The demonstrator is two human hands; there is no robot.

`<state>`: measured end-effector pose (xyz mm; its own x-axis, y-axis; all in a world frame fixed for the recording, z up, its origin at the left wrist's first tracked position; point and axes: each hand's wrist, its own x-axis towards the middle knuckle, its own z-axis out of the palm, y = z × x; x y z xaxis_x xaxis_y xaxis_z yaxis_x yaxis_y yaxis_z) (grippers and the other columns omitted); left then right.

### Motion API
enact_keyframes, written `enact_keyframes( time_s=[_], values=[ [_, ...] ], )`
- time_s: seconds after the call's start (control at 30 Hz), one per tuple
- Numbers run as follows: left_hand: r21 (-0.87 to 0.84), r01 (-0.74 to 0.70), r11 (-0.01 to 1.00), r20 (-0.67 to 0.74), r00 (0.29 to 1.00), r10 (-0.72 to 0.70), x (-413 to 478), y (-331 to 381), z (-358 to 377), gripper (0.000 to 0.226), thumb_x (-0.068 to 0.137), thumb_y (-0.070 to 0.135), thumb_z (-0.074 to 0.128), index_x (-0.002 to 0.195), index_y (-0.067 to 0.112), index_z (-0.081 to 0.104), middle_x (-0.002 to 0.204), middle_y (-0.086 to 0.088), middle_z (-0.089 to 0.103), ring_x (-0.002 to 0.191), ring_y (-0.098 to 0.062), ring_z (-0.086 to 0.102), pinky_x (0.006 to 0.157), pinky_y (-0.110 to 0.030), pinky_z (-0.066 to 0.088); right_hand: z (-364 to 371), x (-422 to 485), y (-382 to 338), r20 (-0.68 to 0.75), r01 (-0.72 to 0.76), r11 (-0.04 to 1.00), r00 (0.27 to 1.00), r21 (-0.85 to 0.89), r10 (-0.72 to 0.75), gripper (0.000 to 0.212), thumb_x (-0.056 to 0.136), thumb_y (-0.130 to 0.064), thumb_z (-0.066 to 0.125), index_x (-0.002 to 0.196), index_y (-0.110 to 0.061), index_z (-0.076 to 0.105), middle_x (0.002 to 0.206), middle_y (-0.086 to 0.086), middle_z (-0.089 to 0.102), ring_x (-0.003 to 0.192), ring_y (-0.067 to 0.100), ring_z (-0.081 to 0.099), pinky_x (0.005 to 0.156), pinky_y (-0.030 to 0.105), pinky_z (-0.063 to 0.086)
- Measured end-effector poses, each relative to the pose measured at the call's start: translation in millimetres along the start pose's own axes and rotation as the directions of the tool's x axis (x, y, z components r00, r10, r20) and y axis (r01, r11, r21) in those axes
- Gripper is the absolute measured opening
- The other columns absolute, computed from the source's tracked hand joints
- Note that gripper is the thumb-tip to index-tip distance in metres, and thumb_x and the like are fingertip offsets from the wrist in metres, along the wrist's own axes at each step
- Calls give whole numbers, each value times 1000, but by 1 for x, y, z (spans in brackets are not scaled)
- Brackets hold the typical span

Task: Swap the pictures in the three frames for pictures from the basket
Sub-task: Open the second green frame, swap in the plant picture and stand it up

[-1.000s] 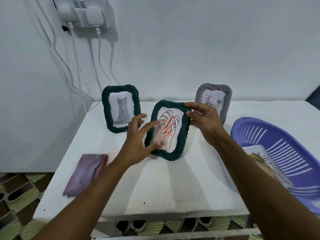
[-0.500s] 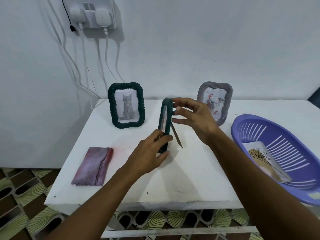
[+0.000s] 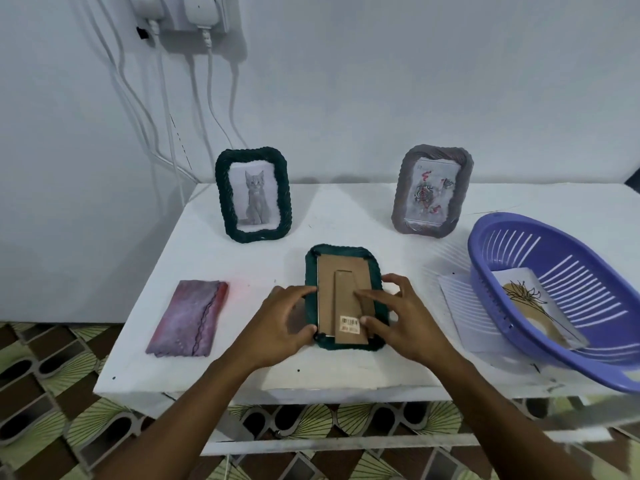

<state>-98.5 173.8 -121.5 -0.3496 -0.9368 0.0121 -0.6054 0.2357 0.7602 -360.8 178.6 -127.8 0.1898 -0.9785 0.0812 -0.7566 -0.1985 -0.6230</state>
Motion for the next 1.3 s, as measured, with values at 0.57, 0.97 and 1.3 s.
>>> enact_keyframes(
  time_s=[0.57, 0.97, 1.3],
  values=[
    [17, 30, 999, -218, 976, -25, 87, -10, 3, 34, 86, 16, 68, 120, 19, 63, 109, 2, 67, 95, -11, 57, 89, -24, 45, -9, 72, 11, -116, -73, 980, 989, 187, 96, 30, 83, -13, 71, 111, -22, 66, 98, -4, 70, 79, 13, 63, 78, 24, 51],
    [64, 39, 997, -354, 935, -14, 99, -14, 16, 24, 84, 21, 68, 106, 31, 64, 73, 19, 59, 65, -3, 54, 68, -29, 51, 11, 84, 17, -240, -122, 944, 950, 305, 201, 27, 80, -17, 74, 103, -27, 64, 76, -10, 69, 69, 5, 60, 71, 27, 52],
    [-17, 63, 998, -383, 921, -65, 95, -11, 18, 35, 87, 23, 67, 120, 27, 59, 90, 10, 66, 76, -11, 59, 79, -34, 54, 1, 56, 13, -210, -43, 965, 973, 260, 100, 34, 86, -15, 69, 118, -22, 61, 115, -5, 64, 94, 11, 59, 76, 4, 38]
  ],
)
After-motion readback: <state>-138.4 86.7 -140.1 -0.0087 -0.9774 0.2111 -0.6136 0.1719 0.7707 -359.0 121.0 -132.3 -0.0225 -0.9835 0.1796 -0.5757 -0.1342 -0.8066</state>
